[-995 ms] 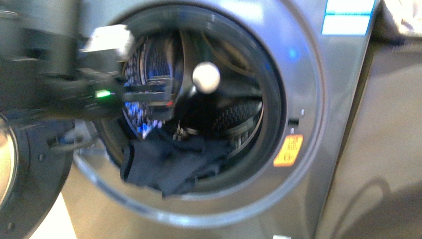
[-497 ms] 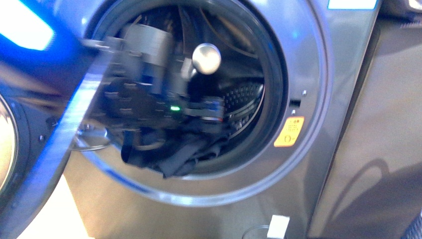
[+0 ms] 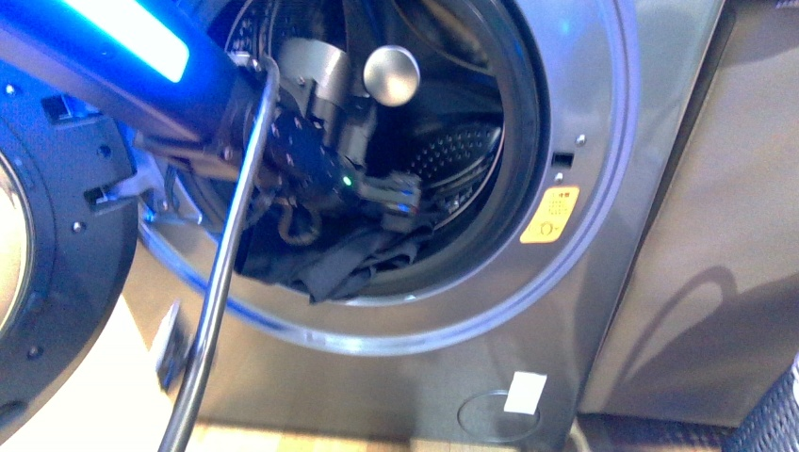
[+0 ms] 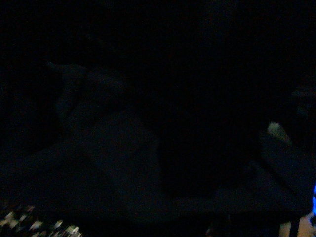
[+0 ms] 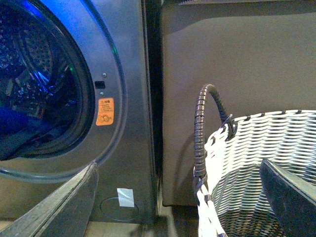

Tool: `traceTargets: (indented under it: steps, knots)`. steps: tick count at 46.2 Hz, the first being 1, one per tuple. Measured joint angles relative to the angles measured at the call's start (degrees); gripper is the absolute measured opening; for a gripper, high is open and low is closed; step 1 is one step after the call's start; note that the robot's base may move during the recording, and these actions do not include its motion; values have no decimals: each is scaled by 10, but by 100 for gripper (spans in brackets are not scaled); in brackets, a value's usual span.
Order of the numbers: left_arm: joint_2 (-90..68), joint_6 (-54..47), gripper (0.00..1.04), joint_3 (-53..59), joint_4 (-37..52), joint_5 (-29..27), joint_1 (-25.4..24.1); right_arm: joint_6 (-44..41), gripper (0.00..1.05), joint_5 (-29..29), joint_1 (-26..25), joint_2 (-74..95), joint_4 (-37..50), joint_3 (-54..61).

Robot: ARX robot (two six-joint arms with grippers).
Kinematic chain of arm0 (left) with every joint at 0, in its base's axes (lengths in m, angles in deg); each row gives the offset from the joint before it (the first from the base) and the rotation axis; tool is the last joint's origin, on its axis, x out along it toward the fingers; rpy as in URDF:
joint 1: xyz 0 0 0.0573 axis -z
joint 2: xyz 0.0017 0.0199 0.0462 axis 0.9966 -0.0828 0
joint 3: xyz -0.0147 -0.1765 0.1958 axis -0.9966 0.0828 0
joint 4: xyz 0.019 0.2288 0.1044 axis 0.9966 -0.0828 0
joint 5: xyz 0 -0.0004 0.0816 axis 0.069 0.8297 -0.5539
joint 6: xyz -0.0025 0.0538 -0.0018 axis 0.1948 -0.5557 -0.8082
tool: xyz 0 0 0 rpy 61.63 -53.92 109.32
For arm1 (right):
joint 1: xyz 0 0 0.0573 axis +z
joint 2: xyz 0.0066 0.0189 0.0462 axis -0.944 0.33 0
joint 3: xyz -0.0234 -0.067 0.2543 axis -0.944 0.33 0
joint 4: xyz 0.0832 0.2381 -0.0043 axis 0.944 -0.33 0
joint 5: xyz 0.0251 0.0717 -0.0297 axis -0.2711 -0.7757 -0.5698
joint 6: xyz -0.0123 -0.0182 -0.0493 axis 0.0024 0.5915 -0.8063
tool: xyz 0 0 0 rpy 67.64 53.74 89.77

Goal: Collect clothes from washing machine

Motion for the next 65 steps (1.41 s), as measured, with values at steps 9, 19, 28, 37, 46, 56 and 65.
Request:
traceTargets:
  steps: [9,19,28,37,46,56,65]
  knots:
    - [-35,-7,98,-56,-122,-7,-3,0,97,0,0,0,0,0]
    - [-36,-5,98,-59,-155,21,-2,0,97,0,0,0,0,0]
    - [-36,16,76,-61,-173,21,-2,0,97,0,0,0,0,0]
    - [-37,58,38,-60,-184,37,-6,0,97,0,0,0,0,0]
    - [-27,78,14,-37,-164,48,-10,0,97,0,0,0,0,0]
    - [15,83,7,39,-102,52,-14,0,97,0,0,0,0,0]
    - [96,69,7,165,-18,44,-14,0,97,0,0,0,0,0]
